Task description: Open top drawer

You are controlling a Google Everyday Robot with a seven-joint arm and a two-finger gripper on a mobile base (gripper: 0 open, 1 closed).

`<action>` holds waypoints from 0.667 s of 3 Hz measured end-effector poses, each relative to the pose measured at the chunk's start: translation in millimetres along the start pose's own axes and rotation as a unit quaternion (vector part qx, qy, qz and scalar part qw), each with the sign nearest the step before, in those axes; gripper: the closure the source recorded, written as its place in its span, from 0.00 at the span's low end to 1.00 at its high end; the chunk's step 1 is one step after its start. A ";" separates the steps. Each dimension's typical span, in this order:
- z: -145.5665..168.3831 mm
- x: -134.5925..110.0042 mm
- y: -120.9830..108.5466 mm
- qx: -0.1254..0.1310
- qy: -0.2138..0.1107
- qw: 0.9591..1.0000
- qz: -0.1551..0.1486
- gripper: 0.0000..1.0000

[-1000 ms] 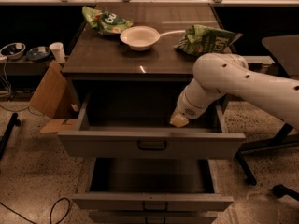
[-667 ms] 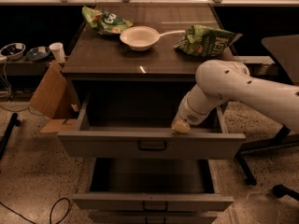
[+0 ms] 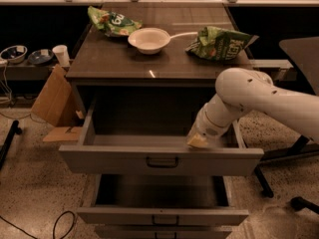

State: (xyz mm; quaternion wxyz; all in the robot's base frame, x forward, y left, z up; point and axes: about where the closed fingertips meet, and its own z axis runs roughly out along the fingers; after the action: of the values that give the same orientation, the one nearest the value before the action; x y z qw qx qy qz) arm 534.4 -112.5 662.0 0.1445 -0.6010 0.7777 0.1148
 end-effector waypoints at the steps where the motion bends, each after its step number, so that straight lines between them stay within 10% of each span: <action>1: -2.6 5.0 5.8 -0.010 0.001 1.000 -0.011 1.00; 2: -6.1 14.9 21.2 -0.033 0.007 0.998 -0.044 1.00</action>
Offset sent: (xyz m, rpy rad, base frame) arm -0.0648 -0.0288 0.0026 -0.0175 0.0794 0.2901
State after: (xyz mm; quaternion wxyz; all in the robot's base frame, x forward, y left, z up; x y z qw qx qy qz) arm 509.9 -122.8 662.3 0.1239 -0.6401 0.7470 0.1301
